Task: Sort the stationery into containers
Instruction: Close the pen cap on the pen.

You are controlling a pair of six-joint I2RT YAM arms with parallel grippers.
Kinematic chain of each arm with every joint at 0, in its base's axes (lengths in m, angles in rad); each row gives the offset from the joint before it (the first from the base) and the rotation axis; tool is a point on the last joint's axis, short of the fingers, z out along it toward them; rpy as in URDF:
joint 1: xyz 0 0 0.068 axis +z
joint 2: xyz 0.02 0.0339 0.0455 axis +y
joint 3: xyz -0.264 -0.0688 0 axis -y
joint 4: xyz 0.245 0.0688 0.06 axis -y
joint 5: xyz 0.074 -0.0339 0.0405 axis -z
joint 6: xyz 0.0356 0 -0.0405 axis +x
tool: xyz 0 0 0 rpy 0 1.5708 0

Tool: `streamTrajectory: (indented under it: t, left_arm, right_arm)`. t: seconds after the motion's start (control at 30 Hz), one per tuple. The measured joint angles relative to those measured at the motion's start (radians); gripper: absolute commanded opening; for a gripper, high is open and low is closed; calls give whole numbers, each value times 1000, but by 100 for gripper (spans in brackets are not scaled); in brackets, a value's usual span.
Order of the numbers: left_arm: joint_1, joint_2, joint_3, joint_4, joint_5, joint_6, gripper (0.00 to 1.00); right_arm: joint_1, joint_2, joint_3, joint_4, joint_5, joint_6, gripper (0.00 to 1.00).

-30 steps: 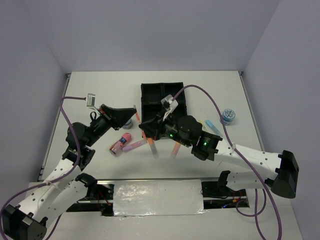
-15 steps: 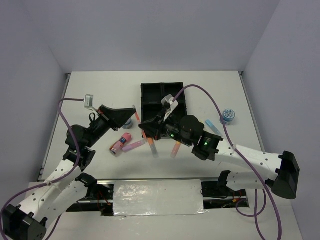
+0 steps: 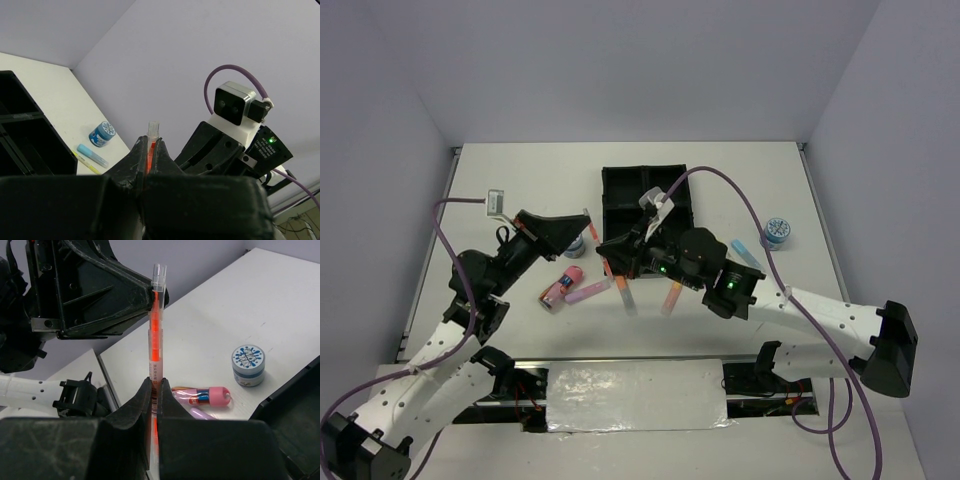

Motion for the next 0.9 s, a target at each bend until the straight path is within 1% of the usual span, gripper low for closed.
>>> streamTrajectory:
  t: [0.13, 0.43, 0.57, 0.9]
  left_arm:
    - [-6, 2, 26, -29, -18, 31, 0]
    - [-30, 21, 39, -29, -47, 97, 0]
    - [-37, 24, 46, -40, -51, 121, 0]
    - [-40, 28, 45, -38, -54, 124, 0]
  right_arm:
    - [-10, 7, 21, -16, -2, -17, 0]
    - [-26, 15, 67, -83, -23, -28, 0]
    - [-34, 17, 69, -80, -36, -21, 0]
    - [-65, 20, 70, -76, -88, 0, 0]
